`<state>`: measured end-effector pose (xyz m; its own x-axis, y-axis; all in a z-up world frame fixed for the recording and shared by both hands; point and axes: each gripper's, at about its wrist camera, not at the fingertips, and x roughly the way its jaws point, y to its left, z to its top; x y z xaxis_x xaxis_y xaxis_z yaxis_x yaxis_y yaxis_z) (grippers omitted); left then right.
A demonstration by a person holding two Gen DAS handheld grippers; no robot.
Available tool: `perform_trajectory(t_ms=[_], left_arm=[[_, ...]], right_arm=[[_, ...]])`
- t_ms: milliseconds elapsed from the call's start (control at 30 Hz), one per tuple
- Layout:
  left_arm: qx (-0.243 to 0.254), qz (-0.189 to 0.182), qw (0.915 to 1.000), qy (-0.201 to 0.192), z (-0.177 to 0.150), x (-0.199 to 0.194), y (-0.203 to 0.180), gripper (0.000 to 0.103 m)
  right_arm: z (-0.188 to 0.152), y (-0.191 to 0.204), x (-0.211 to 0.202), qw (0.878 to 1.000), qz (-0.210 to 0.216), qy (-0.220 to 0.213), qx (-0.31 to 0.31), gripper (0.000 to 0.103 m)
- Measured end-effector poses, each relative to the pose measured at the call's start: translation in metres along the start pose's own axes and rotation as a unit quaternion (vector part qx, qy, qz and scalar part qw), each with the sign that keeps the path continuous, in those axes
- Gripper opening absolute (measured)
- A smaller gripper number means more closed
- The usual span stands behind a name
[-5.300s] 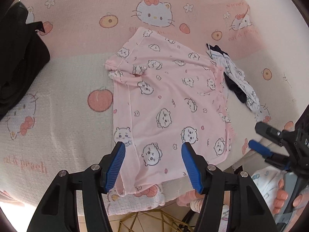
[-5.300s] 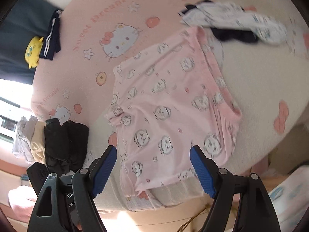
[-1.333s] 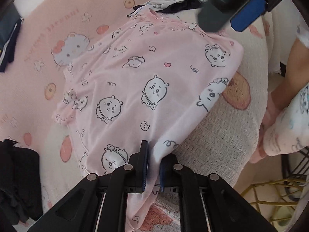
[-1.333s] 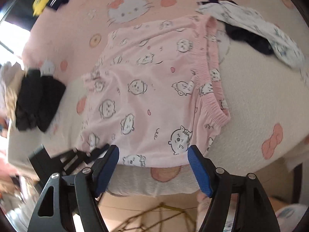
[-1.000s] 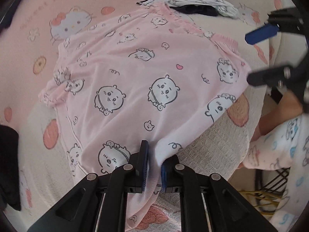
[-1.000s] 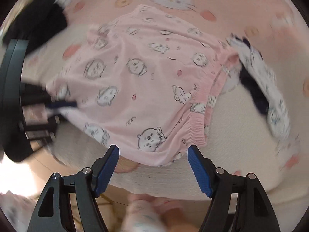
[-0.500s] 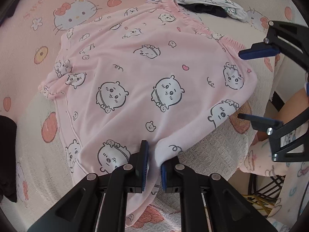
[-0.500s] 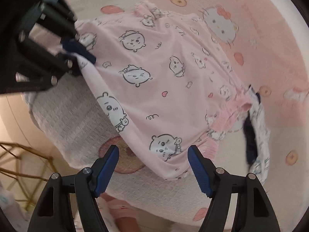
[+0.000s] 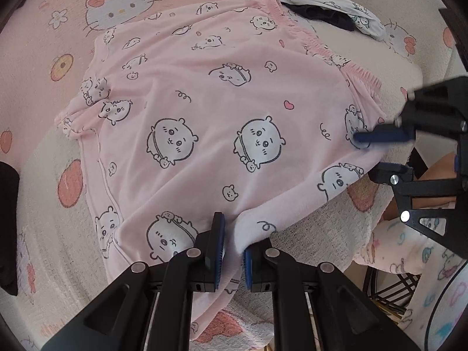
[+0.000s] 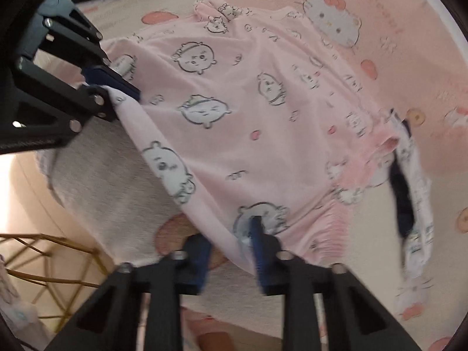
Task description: Fold clothes
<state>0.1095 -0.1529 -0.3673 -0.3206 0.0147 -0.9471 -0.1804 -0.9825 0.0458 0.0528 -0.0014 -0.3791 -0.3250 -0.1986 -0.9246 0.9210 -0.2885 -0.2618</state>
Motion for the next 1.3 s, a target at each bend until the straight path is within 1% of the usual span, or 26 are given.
perform_trajectory(t_ms=[100,200,300,367,400,467,567,600,667,700,733,800,867,967,1000,1033,1100,1200,1300], left_arm=[[-0.011,-0.003,0.9999,0.004,0.001,0.000,0.001,0.010],[-0.036,-0.017,0.9990,0.021,0.014,0.000,0.008,0.010],[-0.069,-0.046,0.9959,0.037,0.020,-0.003,0.019,0.010],[-0.097,-0.074,0.9920,0.032,0.024,-0.007,0.029,0.010],[-0.104,-0.082,0.9908,0.028,0.027,-0.010,0.033,0.010],[-0.099,-0.077,0.9919,0.018,0.034,-0.016,0.039,0.010],[-0.089,-0.059,0.9943,0.006,0.039,-0.023,0.039,0.010],[-0.086,-0.055,0.9948,0.004,0.042,-0.022,0.038,0.010],[-0.077,-0.046,0.9959,0.005,0.064,-0.011,0.047,0.010],[-0.072,-0.036,0.9967,0.006,0.068,-0.009,0.046,0.010],[-0.069,-0.028,0.9972,0.008,0.068,-0.009,0.050,0.010],[-0.066,-0.020,0.9975,0.018,0.084,0.011,0.046,0.010],[-0.072,-0.026,0.9966,0.030,0.088,0.024,0.047,0.010],[-0.091,-0.040,0.9935,0.055,0.091,0.042,0.054,0.010],[-0.099,-0.048,0.9924,0.055,0.090,0.042,0.057,0.010],[-0.106,-0.059,0.9911,0.055,0.090,0.040,0.061,0.010],[-0.121,-0.079,0.9880,0.055,0.090,0.036,0.068,0.010],[-0.142,-0.110,0.9821,0.055,0.091,0.029,0.079,0.010],[-0.164,-0.141,0.9748,0.054,0.091,0.021,0.089,0.010]], right_arm=[[0.002,-0.004,0.000,1.000,0.011,-0.001,0.024,0.012],[0.004,-0.020,-0.005,0.997,0.037,-0.008,0.071,0.012],[0.006,-0.040,-0.017,0.991,0.055,-0.038,0.115,0.012],[0.007,-0.053,-0.025,0.984,0.073,-0.057,0.151,0.012],[0.008,-0.059,-0.027,0.981,0.077,-0.065,0.166,0.012],[0.010,-0.071,-0.026,0.976,0.077,-0.072,0.192,0.012],[0.013,-0.082,-0.022,0.969,0.085,-0.070,0.221,0.012],[0.015,-0.084,-0.021,0.968,0.085,-0.068,0.225,0.012],[0.017,-0.083,-0.019,0.970,0.079,-0.063,0.222,0.012],[0.018,-0.082,-0.017,0.970,0.077,-0.061,0.220,0.012],[0.019,-0.082,-0.014,0.971,0.078,-0.055,0.218,0.012],[0.020,-0.081,-0.008,0.972,0.083,-0.041,0.216,0.013],[0.021,-0.080,-0.002,0.971,0.088,-0.026,0.219,0.013],[0.022,-0.082,0.004,0.971,0.082,-0.013,0.223,0.014],[0.023,-0.083,0.005,0.971,0.083,-0.010,0.225,0.019],[0.023,-0.085,0.006,0.969,0.083,-0.009,0.232,0.030],[0.022,-0.089,0.007,0.966,0.081,-0.009,0.247,0.045],[0.017,-0.102,0.009,0.953,0.078,-0.013,0.293,0.045],[0.009,-0.120,0.012,0.930,0.097,-0.017,0.354,0.045]])
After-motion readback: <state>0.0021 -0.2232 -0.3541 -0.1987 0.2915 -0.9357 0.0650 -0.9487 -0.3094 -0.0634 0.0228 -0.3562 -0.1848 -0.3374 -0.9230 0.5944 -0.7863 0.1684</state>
